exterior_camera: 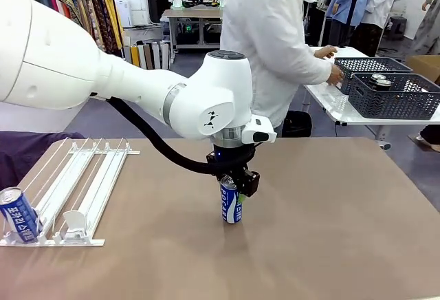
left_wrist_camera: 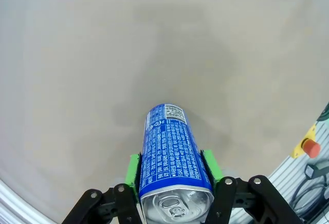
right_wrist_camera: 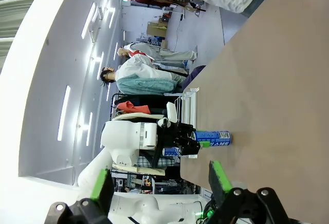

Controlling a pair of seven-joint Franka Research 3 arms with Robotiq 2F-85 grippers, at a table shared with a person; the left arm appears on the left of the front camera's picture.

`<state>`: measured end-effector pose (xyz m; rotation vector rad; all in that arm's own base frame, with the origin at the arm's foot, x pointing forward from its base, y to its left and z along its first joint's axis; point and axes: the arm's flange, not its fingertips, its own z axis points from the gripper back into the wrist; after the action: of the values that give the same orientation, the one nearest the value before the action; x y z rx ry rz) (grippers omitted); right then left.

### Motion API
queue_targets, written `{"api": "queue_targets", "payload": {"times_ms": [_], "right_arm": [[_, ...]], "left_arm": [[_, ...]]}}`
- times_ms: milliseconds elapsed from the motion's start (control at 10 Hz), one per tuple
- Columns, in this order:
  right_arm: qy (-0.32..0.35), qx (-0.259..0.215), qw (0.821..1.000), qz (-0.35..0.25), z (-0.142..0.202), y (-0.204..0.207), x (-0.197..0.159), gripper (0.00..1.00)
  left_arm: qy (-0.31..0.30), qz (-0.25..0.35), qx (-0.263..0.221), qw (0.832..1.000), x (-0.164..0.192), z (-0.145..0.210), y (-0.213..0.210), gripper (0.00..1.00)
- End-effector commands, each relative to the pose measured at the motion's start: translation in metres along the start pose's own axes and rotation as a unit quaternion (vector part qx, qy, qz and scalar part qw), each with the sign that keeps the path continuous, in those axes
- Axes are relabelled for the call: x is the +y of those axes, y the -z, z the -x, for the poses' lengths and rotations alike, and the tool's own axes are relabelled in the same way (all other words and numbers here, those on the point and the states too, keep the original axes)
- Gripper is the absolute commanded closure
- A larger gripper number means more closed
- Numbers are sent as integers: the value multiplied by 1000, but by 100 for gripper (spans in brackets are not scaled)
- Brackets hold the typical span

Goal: Retrieve and store the cans from the dispenser.
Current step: Pick up one can from the Automatic Can Dispenser and place it in the middle of the table.

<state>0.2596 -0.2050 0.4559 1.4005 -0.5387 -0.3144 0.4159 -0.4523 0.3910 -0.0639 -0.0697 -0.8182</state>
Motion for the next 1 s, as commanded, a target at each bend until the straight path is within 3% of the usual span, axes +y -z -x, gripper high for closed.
{"api": "queue_targets", "payload": {"times_ms": [0,100,300,500,700,900], "right_arm": [[-2,3,1000,-1,2,-2,2,0],[-2,3,1000,-1,2,-2,2,0],[-2,3,1000,-1,2,-2,2,0],[-2,3,1000,-1,2,-2,2,0],[-2,3,1000,-1,2,-2,2,0],[-2,3,1000,-1,2,-2,2,0]], "left_arm": [[-7,-20,-9,1000,0,0,-4,36],[-6,-23,-9,1000,0,-1,-5,0],[-7,-35,-21,999,-1,4,-19,0],[0,-11,-62,998,7,38,-91,0],[-10,34,-82,996,51,106,-173,0],[-57,86,-108,989,122,171,-214,0]]}}
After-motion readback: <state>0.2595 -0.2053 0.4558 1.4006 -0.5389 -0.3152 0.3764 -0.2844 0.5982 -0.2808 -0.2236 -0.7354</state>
